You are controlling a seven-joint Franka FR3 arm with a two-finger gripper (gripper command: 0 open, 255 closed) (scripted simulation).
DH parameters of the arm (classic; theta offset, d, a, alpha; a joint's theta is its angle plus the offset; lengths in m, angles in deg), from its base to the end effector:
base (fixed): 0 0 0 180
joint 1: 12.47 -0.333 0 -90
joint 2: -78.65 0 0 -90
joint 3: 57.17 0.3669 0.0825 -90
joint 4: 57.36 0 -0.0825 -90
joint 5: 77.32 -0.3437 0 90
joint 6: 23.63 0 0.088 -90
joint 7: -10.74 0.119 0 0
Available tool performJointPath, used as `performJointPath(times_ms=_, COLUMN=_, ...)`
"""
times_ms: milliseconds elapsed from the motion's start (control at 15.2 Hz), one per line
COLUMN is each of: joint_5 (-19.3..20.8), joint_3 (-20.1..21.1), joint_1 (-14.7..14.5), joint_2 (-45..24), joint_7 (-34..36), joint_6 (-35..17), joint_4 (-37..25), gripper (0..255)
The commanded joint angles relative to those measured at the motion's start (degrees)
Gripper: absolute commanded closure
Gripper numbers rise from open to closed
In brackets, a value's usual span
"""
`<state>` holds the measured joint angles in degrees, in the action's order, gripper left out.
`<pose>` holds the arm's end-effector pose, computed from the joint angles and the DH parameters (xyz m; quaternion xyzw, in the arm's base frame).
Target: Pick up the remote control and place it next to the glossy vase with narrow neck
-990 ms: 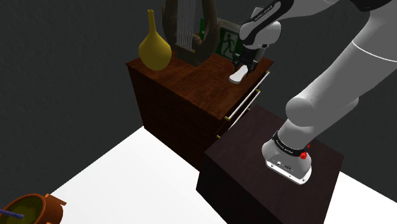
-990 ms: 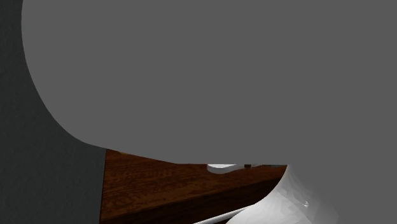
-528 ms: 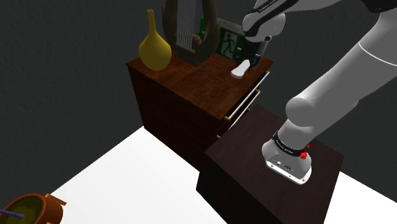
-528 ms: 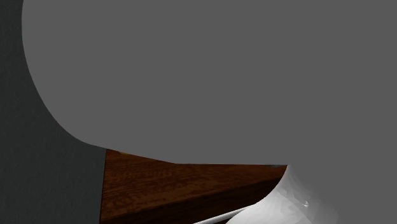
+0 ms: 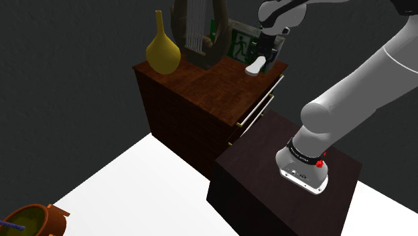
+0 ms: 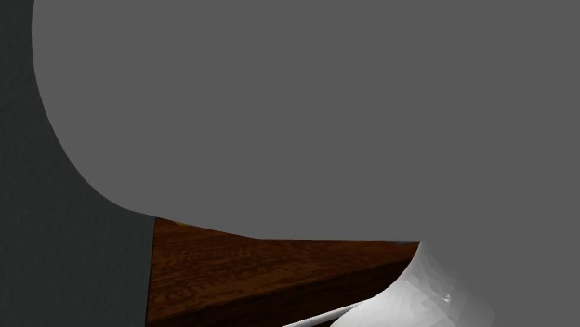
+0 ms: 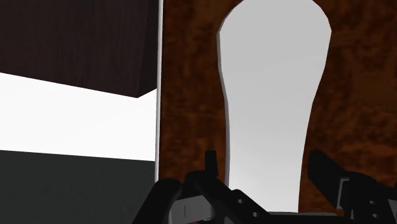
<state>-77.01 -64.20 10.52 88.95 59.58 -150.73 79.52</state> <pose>0.3713 -0.2168 0.4514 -0.7740 0.6331 -0.0024 0.0093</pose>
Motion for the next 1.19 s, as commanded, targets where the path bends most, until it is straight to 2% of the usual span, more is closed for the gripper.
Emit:
performJointPath(times_ms=0, joint_5=0.12, joint_3=0.05, joint_1=0.02, joint_2=0.96, joint_7=0.11, joint_6=1.72, joint_4=-0.76, gripper=255)
performJointPath(times_ms=1122, joint_5=0.54, joint_3=0.43, joint_1=0.04, joint_2=5.49, joint_7=0.66, joint_6=15.30, joint_4=-9.83, gripper=255)
